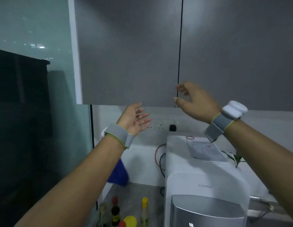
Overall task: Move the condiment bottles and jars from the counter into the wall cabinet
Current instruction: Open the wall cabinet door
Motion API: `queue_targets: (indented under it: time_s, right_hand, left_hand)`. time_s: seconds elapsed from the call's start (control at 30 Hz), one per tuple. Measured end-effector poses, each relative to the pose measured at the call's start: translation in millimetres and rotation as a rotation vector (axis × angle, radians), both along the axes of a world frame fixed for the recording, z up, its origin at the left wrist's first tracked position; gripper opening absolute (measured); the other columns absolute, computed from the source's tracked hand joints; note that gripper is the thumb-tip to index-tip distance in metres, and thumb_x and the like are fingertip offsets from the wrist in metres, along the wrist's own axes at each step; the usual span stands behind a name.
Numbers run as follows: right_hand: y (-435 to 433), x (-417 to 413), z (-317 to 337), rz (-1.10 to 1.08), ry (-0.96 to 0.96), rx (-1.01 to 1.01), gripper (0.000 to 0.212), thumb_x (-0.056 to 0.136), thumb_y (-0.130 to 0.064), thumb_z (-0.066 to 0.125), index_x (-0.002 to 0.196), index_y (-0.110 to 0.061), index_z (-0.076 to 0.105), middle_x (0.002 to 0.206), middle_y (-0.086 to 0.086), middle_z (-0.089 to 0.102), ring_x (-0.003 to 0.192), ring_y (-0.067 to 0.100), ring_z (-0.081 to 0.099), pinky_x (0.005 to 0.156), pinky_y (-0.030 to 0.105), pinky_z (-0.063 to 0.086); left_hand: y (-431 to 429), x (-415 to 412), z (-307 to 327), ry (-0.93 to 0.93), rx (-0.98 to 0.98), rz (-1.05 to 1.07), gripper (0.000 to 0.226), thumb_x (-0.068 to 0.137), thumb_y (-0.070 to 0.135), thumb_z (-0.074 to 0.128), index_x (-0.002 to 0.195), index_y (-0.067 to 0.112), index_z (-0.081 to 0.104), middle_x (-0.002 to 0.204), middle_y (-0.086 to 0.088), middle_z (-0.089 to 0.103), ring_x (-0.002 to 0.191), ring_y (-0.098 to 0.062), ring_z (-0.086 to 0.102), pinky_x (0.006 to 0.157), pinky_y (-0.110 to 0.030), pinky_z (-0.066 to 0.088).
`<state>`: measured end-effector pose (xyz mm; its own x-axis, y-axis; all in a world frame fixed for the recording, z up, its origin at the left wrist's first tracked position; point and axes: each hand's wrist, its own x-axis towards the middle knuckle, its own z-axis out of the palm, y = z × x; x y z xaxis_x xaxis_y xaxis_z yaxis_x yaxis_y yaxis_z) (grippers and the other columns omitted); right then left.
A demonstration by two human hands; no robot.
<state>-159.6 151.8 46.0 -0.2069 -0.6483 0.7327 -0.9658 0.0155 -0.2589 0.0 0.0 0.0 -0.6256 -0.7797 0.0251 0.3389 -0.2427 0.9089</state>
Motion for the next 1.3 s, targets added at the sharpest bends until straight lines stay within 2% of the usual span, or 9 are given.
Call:
queue_targets:
  time_s: [0.1, 0.2, 0.47, 0.7, 0.87, 1.0, 1.13, 1.2, 1.3]
  right_hand:
    - [-10, -8, 6, -0.11, 0.119, 0.03, 0.058, 0.094, -0.034, 0.06, 0.147, -0.019, 0.041, 0.144, 0.014, 0.049, 0.131, 0.034, 0.048, 0.104, 0.04, 0.04]
    - [-22, -14, 9, -0.189, 0.207, 0.044, 0.068, 0.093, -0.032, 0.059, 0.154, -0.017, 0.032, 0.156, 0.017, 0.036, 0.14, 0.04, 0.037, 0.11, 0.047, 0.037]
    - [-48, -38, 17, -0.328, 0.368, 0.028, 0.076, 0.091, -0.042, 0.057, 0.156, -0.019, 0.026, 0.166, 0.018, 0.018, 0.151, 0.043, 0.019, 0.12, 0.057, 0.027]
    - [-60, -42, 11, -0.333, 0.325, 0.021, 0.078, 0.097, -0.05, 0.046, 0.161, -0.019, 0.014, 0.169, 0.014, 0.011, 0.155, 0.039, 0.009, 0.124, 0.056, 0.015]
    - [-52, -26, -5, -0.182, 0.259, -0.064, 0.083, 0.097, -0.038, 0.053, 0.162, -0.016, 0.006, 0.164, 0.017, 0.026, 0.148, 0.039, 0.028, 0.12, 0.05, 0.029]
    - [-39, -2, -16, 0.003, 0.174, -0.167, 0.084, 0.096, -0.021, 0.057, 0.162, -0.015, 0.005, 0.153, 0.013, 0.041, 0.127, 0.029, 0.052, 0.102, 0.036, 0.047]
    - [-22, 26, -24, 0.163, 0.085, -0.284, 0.081, 0.093, -0.01, 0.059, 0.161, -0.014, 0.016, 0.154, 0.006, 0.042, 0.133, 0.017, 0.047, 0.108, 0.015, 0.039]
    - [-12, 42, -27, 0.232, 0.008, -0.328, 0.079, 0.092, -0.009, 0.063, 0.16, -0.018, 0.024, 0.149, 0.003, 0.049, 0.119, 0.012, 0.056, 0.097, 0.004, 0.042]
    - [5, 72, -30, 0.318, -0.192, -0.363, 0.076, 0.089, -0.012, 0.069, 0.156, -0.026, 0.035, 0.138, -0.005, 0.056, 0.09, 0.007, 0.067, 0.077, 0.011, 0.055]
  left_hand:
    - [-8, -21, 1, 0.017, 0.085, 0.033, 0.043, 0.099, 0.037, 0.053, 0.129, 0.006, 0.047, 0.122, -0.015, 0.053, 0.115, -0.033, 0.057, 0.108, -0.046, 0.042]
    - [-13, -41, 3, 0.093, 0.14, 0.03, 0.069, 0.099, 0.038, 0.056, 0.152, 0.005, 0.027, 0.141, -0.019, 0.045, 0.135, -0.036, 0.046, 0.114, -0.049, 0.035]
    - [-23, -68, 17, 0.324, 0.189, 0.025, 0.051, 0.101, 0.034, 0.051, 0.148, 0.016, 0.042, 0.148, -0.017, 0.046, 0.138, -0.031, 0.046, 0.117, -0.052, 0.028]
    - [-22, -64, 13, 0.393, 0.283, 0.009, 0.044, 0.103, 0.022, 0.05, 0.145, 0.01, 0.042, 0.15, -0.016, 0.043, 0.139, -0.03, 0.046, 0.113, -0.054, 0.032]
    - [-14, -51, 5, 0.431, 0.297, -0.017, 0.023, 0.103, 0.021, 0.052, 0.123, 0.011, 0.052, 0.143, -0.018, 0.05, 0.135, -0.031, 0.049, 0.113, -0.052, 0.035]
    - [-2, -34, -2, 0.512, 0.33, -0.051, 0.01, 0.101, 0.015, 0.056, 0.105, 0.008, 0.052, 0.122, -0.021, 0.056, 0.124, -0.036, 0.054, 0.112, -0.051, 0.039]
    - [20, -9, -8, 0.62, 0.349, -0.079, 0.007, 0.099, 0.005, 0.057, 0.105, 0.002, 0.055, 0.116, -0.024, 0.058, 0.126, -0.038, 0.054, 0.107, -0.05, 0.044]
    - [31, 6, -11, 0.643, 0.351, -0.089, 0.004, 0.098, 0.004, 0.058, 0.1, 0.001, 0.057, 0.114, -0.024, 0.06, 0.12, -0.037, 0.058, 0.105, -0.048, 0.046]
    - [40, 29, -15, 0.642, 0.317, -0.089, 0.007, 0.098, 0.005, 0.06, 0.099, -0.001, 0.06, 0.103, -0.024, 0.066, 0.106, -0.036, 0.064, 0.103, -0.047, 0.048]
